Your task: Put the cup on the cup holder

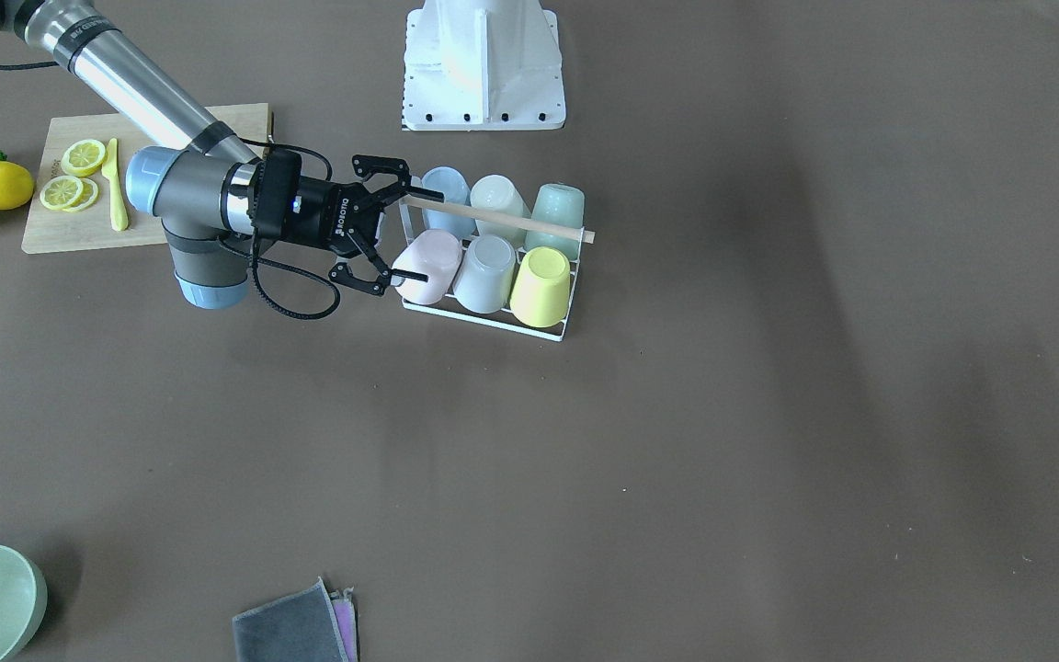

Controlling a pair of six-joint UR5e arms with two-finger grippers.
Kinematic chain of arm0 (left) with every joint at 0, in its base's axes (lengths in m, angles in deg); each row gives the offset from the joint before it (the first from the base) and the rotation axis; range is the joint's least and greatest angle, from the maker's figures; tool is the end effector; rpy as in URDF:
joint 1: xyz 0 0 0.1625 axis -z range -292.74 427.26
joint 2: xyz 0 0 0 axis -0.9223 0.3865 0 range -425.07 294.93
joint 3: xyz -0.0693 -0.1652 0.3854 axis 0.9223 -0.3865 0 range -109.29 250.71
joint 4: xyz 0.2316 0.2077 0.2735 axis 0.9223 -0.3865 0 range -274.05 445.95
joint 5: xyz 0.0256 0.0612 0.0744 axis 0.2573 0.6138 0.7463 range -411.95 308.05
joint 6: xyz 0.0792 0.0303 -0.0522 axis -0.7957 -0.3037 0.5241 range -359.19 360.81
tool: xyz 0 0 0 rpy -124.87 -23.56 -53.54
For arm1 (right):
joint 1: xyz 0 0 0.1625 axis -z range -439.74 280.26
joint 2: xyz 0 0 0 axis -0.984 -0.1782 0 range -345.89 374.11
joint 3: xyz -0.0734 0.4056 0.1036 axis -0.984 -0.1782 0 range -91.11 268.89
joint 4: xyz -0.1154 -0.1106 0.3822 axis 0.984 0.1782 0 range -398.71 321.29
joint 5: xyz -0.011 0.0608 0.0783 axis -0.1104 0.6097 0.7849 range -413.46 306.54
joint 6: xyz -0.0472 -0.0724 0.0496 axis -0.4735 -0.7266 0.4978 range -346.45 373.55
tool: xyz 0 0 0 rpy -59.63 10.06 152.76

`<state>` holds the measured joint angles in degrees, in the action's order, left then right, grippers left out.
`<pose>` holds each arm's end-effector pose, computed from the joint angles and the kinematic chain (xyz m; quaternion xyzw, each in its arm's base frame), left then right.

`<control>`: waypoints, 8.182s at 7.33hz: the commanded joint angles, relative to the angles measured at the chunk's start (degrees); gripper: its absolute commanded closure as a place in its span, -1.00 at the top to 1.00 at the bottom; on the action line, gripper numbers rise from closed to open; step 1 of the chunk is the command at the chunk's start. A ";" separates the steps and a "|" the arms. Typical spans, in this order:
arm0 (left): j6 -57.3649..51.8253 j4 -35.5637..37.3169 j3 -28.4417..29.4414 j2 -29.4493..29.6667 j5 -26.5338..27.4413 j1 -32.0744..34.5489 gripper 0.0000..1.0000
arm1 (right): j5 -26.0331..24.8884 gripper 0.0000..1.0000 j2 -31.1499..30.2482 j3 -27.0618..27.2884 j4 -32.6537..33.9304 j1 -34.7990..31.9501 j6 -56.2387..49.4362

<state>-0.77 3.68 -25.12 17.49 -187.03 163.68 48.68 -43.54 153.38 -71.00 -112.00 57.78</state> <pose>-0.1097 -0.4143 0.6805 -0.0484 0.3864 -0.0701 0.9184 -0.4724 -0.4310 0.3360 0.5301 -0.7263 -0.1451 0.4129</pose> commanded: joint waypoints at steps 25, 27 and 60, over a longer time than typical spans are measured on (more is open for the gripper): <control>0.00 0.09 -0.06 -0.11 -0.09 0.00 0.97 | 19.33 1.00 -19.33 34.68 113.94 -31.72 -6.04; 0.00 0.09 -0.06 -0.11 -0.09 0.00 0.97 | 19.76 1.00 -26.67 42.26 120.78 -35.30 -16.13; 0.00 0.09 0.20 -0.11 -0.09 -0.09 0.97 | 34.09 1.00 -39.55 35.44 130.02 -54.93 -37.55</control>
<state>-0.78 3.77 -24.92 17.37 -187.10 163.59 82.77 -83.10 188.94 59.02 -166.92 20.23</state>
